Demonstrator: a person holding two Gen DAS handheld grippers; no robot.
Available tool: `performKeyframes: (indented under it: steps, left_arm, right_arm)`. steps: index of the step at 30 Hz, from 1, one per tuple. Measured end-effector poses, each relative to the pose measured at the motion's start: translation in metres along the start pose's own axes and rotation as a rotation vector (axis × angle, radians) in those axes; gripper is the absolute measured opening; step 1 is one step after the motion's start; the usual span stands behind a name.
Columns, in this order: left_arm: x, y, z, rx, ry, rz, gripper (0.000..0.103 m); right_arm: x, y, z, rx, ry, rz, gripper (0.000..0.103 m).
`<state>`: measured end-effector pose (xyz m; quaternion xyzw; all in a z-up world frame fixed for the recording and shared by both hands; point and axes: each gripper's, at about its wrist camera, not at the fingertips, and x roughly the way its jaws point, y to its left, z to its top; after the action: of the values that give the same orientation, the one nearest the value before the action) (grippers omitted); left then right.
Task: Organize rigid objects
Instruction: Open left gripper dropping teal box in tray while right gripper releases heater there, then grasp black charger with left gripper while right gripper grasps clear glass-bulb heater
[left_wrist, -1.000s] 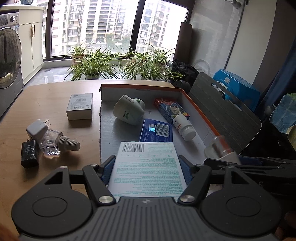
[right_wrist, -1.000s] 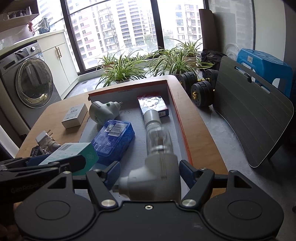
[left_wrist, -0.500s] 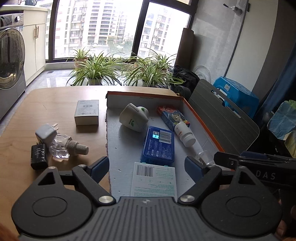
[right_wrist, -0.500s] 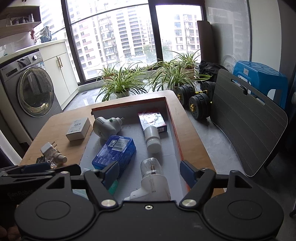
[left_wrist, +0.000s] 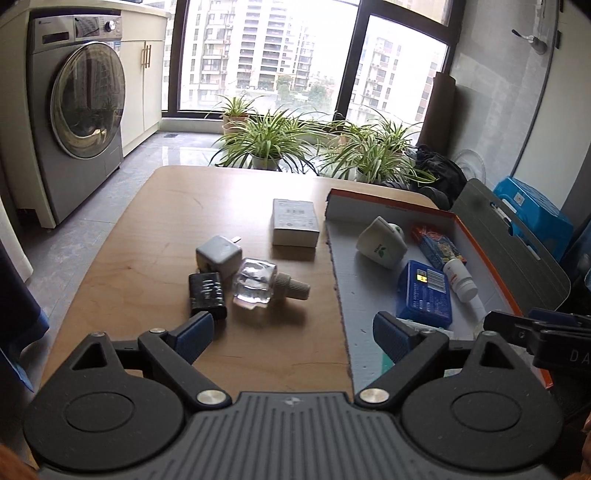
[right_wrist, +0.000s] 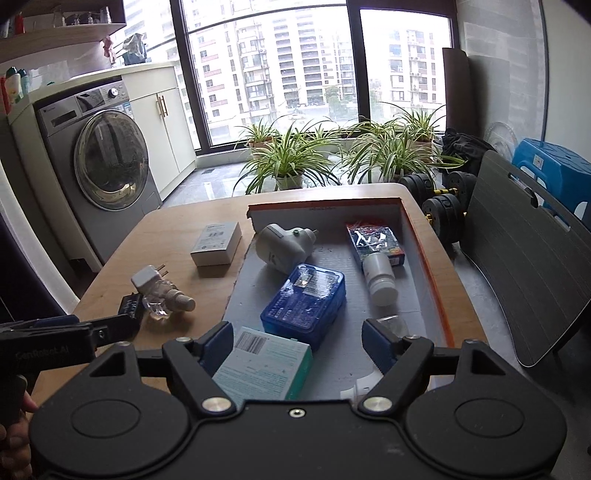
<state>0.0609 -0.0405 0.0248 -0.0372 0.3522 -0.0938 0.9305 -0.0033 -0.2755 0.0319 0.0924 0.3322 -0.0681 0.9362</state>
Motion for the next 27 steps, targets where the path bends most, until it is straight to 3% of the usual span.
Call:
performKeyframes:
  steps: [13,27]
  left_arm:
    - [-0.007,0.053,-0.003,-0.091,0.002,0.073,0.096]
    - [0.016,0.066,-0.004,-0.105,0.032,0.106,0.096]
  right_arm:
    - [0.01,0.042,0.004,-0.082,0.024,0.055,0.091]
    - [0.025,0.044,0.001,-0.085,0.054,0.066,0.091]
